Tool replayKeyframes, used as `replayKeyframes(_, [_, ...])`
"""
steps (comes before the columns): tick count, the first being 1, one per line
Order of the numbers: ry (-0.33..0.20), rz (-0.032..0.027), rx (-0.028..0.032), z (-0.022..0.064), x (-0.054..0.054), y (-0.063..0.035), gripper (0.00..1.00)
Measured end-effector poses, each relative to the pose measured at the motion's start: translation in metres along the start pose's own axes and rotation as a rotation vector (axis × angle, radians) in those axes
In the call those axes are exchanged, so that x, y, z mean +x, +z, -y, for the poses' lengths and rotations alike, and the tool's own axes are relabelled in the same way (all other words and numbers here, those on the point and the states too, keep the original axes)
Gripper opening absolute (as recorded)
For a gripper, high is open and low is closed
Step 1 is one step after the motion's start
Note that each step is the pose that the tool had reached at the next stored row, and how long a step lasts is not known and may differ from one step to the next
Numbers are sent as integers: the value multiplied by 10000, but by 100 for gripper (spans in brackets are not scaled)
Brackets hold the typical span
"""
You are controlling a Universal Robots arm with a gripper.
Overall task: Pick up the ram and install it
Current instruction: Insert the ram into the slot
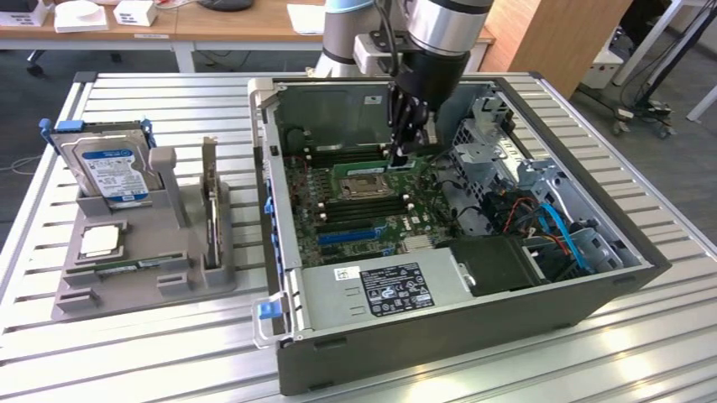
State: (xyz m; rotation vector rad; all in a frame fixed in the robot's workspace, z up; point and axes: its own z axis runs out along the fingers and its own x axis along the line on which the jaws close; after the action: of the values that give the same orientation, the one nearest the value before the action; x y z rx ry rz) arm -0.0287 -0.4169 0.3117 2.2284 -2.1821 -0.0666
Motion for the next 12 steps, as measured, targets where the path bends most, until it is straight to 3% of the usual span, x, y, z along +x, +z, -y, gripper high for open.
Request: replayKeyframes(12, [0, -1, 2, 8, 3, 171, 11])
